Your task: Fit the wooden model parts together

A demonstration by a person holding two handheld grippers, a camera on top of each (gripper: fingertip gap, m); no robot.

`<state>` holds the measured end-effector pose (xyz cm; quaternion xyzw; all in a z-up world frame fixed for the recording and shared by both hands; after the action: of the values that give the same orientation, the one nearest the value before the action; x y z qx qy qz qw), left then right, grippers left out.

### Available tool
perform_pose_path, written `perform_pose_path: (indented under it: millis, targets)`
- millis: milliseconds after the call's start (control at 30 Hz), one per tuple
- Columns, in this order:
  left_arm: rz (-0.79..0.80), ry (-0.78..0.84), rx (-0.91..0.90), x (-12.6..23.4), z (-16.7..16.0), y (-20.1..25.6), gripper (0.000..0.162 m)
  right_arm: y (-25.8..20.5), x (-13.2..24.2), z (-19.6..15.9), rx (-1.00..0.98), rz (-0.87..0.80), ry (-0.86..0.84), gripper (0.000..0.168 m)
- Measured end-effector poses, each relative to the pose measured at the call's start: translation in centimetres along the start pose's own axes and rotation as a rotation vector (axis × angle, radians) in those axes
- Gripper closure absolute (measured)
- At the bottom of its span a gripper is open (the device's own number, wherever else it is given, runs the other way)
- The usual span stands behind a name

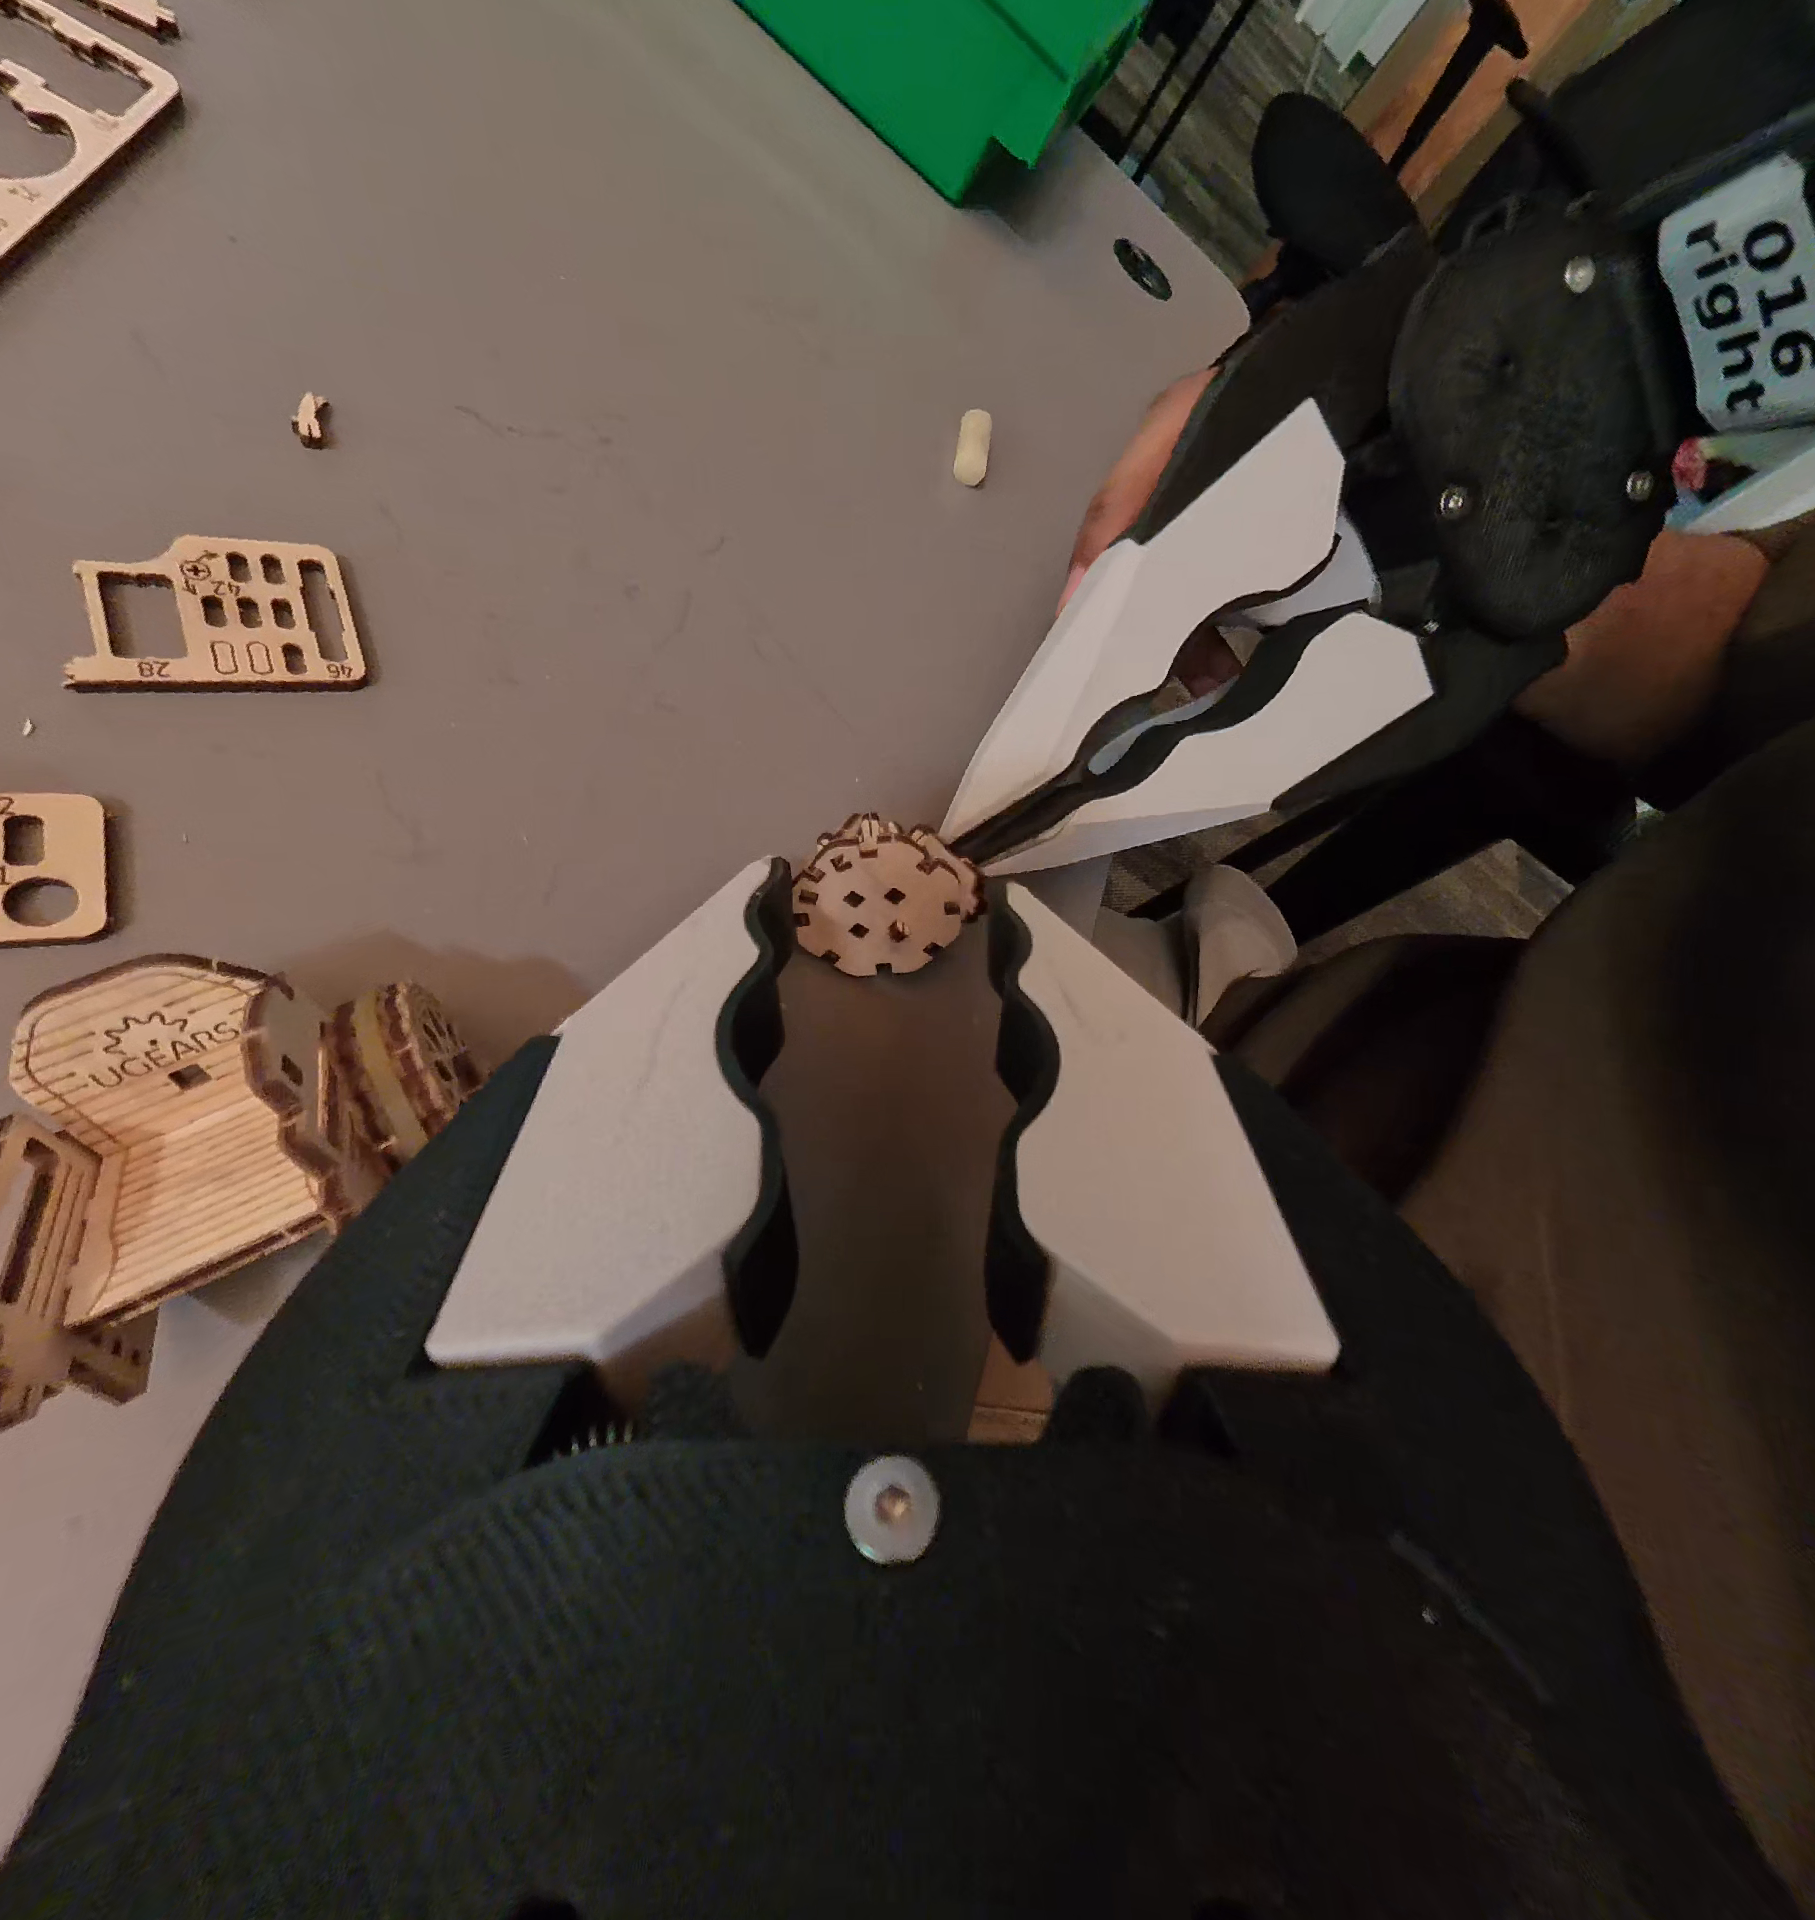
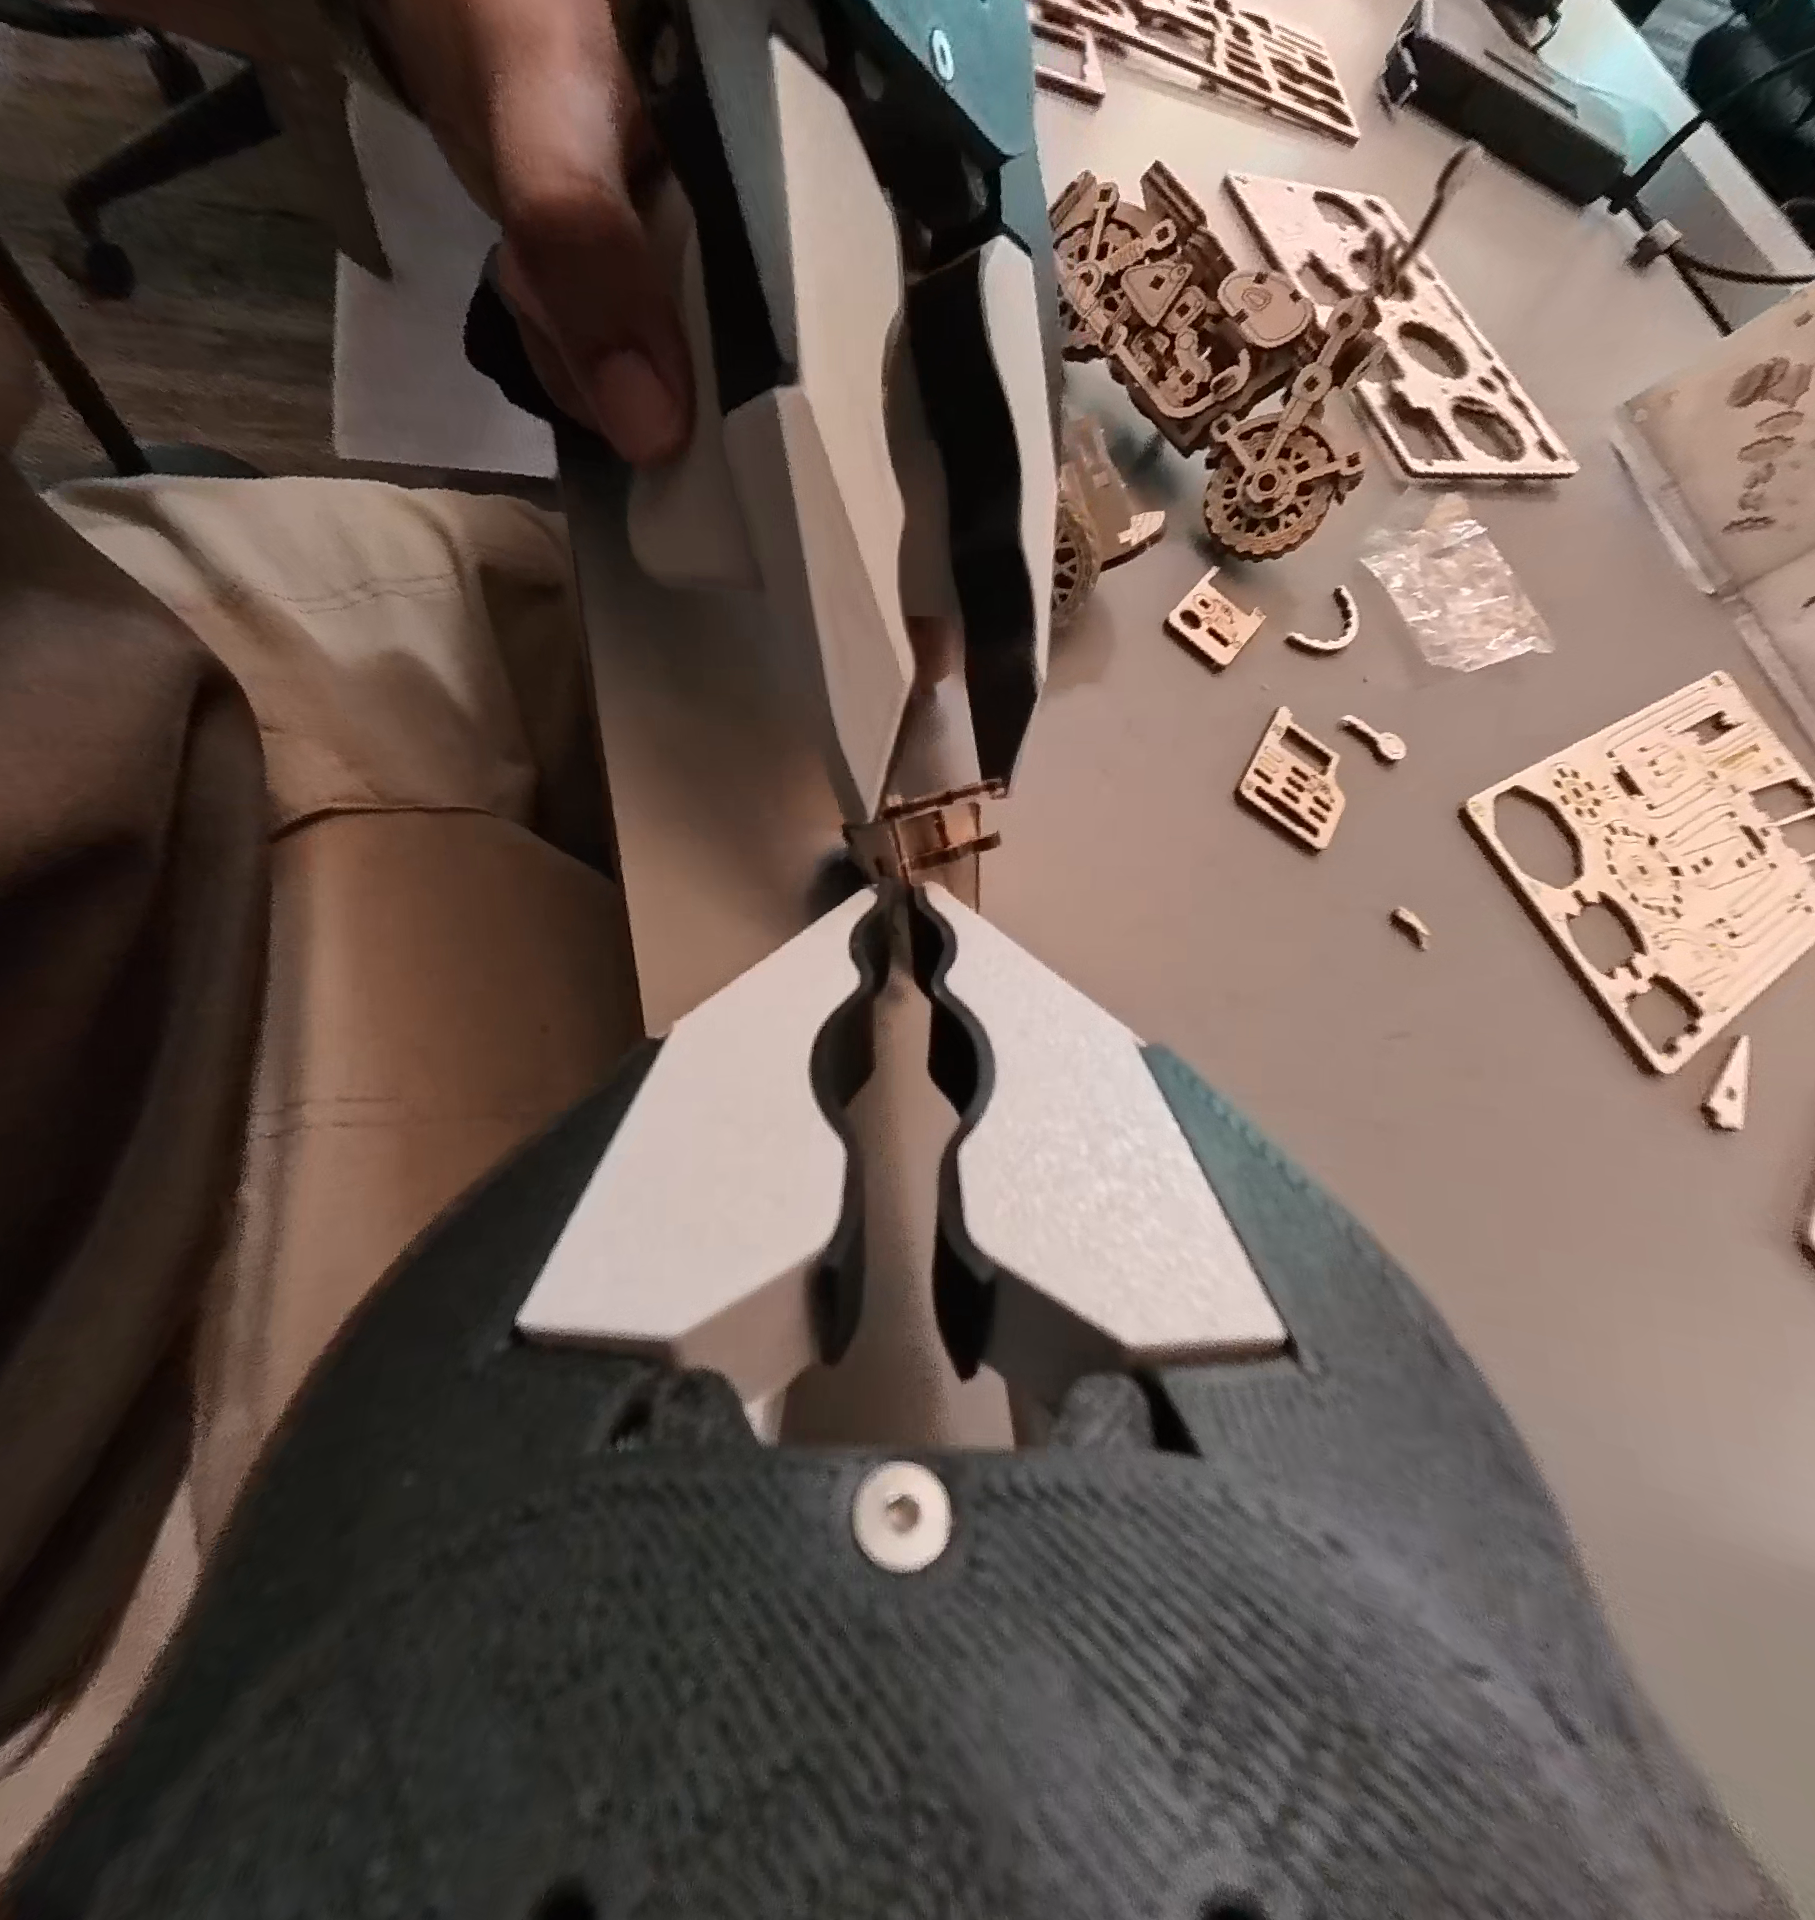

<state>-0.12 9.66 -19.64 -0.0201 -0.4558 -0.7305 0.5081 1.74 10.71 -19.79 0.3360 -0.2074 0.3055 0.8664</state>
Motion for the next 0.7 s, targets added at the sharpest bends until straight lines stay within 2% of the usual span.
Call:
perform_pose_path:
  millis: [200,700]
  targets:
    - [0.014,-0.005,-0.007,-0.12,-0.05,-0.07,0.128,-0.10,0.09,-0.18,-0.036,0.030,0.013,0.161]
    - [0.014,-0.003,0.011,-0.14,0.06,-0.20,0.128,-0.53,-0.17,-0.41,0.091,0.003,-0.049,0.162]
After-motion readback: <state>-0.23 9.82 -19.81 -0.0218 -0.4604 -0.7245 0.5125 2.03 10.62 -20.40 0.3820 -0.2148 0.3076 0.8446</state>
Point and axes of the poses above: each gripper's, where its closed fingertips meet, x back along the fingers, z out of its top, y = z × x across the jaws, the point moved 1 cm from there along x, back along the fingers, and after that the axes turned 15 degrees about x, right-handed, at the moved point
